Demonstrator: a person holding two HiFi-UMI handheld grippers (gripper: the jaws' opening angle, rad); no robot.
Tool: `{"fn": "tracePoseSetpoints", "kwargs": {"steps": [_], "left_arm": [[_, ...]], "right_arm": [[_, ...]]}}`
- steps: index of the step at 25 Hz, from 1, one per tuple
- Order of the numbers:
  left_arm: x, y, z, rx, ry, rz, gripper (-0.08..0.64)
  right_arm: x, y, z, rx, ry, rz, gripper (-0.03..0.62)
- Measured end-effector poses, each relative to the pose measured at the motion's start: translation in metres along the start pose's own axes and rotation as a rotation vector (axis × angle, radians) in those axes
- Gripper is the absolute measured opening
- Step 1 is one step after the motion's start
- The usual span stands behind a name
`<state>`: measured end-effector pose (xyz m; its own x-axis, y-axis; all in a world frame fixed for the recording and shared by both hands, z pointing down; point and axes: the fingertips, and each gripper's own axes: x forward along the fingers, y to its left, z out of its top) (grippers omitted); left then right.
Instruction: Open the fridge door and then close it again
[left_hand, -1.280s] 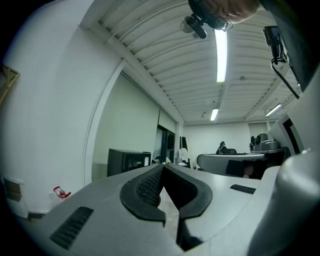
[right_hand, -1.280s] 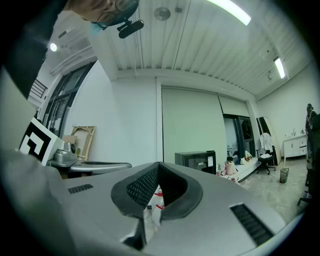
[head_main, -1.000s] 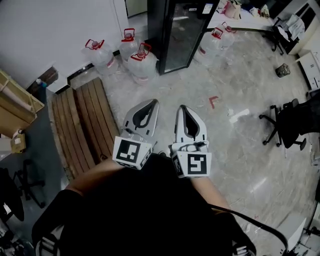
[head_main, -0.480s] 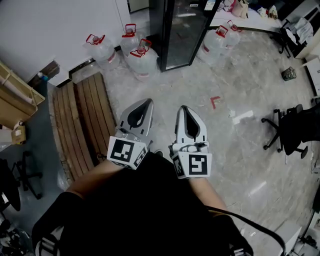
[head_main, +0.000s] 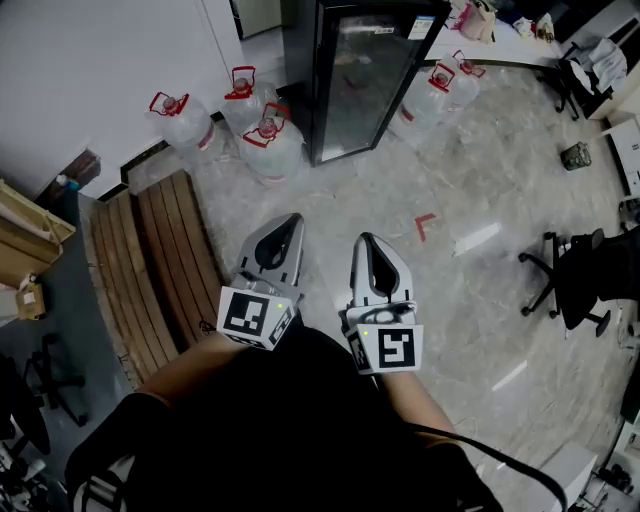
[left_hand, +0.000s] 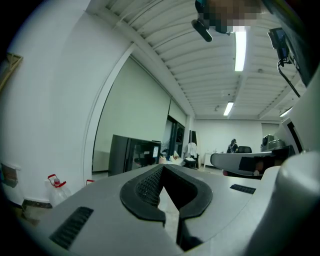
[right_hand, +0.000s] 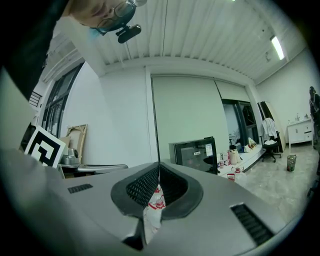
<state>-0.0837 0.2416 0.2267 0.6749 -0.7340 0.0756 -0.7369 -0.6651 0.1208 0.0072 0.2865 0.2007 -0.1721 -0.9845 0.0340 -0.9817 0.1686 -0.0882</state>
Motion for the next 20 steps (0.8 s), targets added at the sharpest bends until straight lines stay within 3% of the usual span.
{"fn": "tracePoseSetpoints", "kwargs": {"steps": [4,9,12,15,20], "left_arm": [[0.076,0.056,0.003,0.022,0.007,-0.02,0.003],[0.178,0.133,0.023,-0.005,0.034,-0.065,0.003],[0.231,0.167,0.024,0.009,0.038,-0.1,0.003],[0.274,0.19,0.015,0.034,0.026,-0.106,0.003],[0.337,0.226,-0.026,0.009,0.034,-0.048,0.003]], "right_arm": [[0.091,-0.025,-0.007,0.022,0.032,-0.008,0.015],[0.215,-0.044,-0.006,0.016,0.06,0.022,0.015],[0.27,-0.064,-0.007,0.0,0.055,-0.021,0.015],[0.316,-0.087,-0.014,-0.001,0.059,-0.051,0.015],[0.372,-0.125,-0.05,0.013,0.082,-0.035,0.015]]}}
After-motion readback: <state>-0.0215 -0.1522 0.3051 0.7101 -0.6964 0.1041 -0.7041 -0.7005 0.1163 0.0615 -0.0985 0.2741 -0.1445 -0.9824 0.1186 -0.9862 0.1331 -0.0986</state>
